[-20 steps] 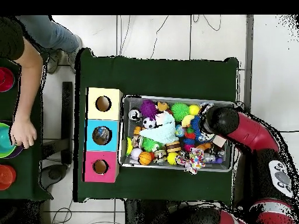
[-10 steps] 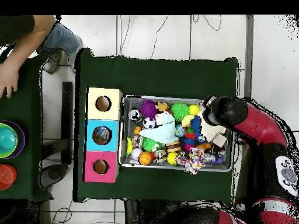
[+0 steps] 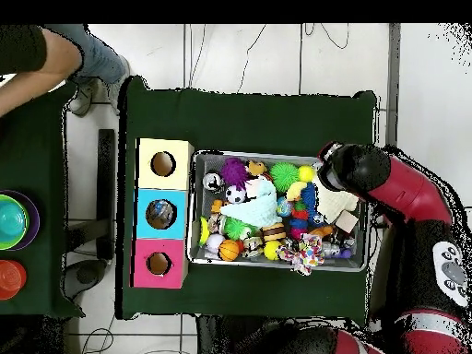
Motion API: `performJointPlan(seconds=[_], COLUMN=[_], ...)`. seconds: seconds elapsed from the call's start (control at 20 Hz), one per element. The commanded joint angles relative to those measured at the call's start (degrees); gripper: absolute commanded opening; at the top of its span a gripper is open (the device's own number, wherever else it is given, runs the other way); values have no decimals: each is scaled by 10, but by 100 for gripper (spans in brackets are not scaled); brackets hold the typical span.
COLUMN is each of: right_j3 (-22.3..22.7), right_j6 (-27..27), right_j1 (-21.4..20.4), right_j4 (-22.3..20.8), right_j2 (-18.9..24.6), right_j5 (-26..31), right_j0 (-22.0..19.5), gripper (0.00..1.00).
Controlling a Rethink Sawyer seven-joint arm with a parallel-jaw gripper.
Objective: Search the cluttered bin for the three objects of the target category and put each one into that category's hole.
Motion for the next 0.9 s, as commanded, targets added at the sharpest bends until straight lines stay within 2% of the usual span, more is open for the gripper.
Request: performJointPlan(seconds=[0.05, 0.65, 0.9], right_j3=[35, 43, 47], right_j6=[83, 96, 100], right_j1=[32, 74, 77], right_j4=[16, 13, 16], right_j2=[35, 28, 11], right_j5=[-27, -94, -75], right_j0=[0, 2, 12], gripper=[100, 100, 100])
